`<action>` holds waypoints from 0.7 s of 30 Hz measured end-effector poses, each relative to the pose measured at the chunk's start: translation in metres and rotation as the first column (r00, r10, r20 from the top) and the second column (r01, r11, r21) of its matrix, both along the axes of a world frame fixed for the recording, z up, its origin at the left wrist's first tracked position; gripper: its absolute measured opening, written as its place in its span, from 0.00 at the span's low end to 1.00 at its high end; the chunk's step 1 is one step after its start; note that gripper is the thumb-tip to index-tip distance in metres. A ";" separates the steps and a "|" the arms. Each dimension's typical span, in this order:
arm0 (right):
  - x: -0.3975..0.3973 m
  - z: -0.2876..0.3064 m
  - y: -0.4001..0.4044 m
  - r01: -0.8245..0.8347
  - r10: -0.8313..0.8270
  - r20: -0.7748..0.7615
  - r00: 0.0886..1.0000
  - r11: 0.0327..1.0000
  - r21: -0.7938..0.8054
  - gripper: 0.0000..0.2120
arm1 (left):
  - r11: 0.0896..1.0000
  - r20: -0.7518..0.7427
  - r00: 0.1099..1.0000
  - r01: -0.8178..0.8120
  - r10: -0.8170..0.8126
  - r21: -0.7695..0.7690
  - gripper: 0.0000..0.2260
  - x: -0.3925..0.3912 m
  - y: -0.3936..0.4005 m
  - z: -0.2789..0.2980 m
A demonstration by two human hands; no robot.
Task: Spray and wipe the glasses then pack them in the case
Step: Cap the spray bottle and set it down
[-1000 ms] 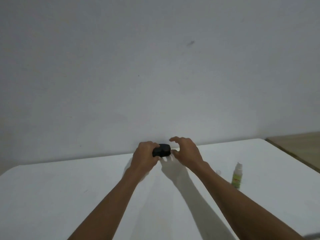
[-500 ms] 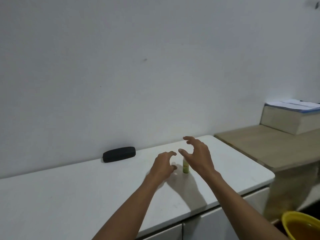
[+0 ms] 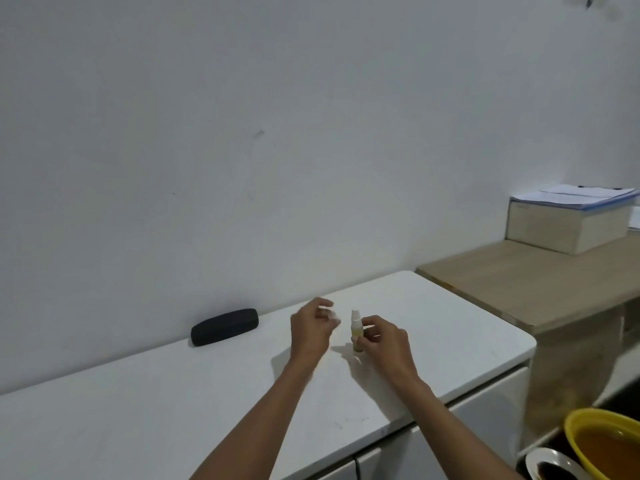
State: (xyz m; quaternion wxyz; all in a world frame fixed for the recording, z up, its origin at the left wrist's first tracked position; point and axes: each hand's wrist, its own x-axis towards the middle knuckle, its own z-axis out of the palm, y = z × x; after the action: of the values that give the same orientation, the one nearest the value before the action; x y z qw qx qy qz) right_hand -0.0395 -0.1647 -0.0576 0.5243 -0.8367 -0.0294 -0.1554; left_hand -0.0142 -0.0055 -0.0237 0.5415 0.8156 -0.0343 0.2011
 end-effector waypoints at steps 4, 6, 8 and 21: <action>0.002 -0.002 0.001 -0.006 0.006 0.010 1.000 1.000 0.019 0.07 | 0.986 0.082 0.992 0.102 -0.091 -0.132 0.08 0.003 -0.002 0.029; 0.002 -0.003 0.001 -0.003 0.003 0.007 1.000 1.000 0.024 0.06 | 0.982 0.077 0.985 0.164 -0.157 -0.095 0.09 0.002 -0.006 0.037; 0.003 -0.003 0.002 -0.002 0.001 0.002 1.000 1.000 0.029 0.06 | 0.982 0.060 0.980 0.189 -0.188 -0.006 0.09 0.002 -0.010 0.037; 0.003 -0.003 0.003 0.003 -0.003 0.004 1.000 1.000 0.023 0.07 | 0.976 0.037 0.977 0.209 -0.212 0.055 0.09 -0.001 -0.016 0.015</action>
State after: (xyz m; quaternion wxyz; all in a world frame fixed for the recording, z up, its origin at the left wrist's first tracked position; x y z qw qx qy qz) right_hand -0.0361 -0.1617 -0.0605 0.5337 -0.8302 -0.0274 -0.1583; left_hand -0.0149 -0.0210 -0.0085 0.5379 0.8164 -0.1372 0.1590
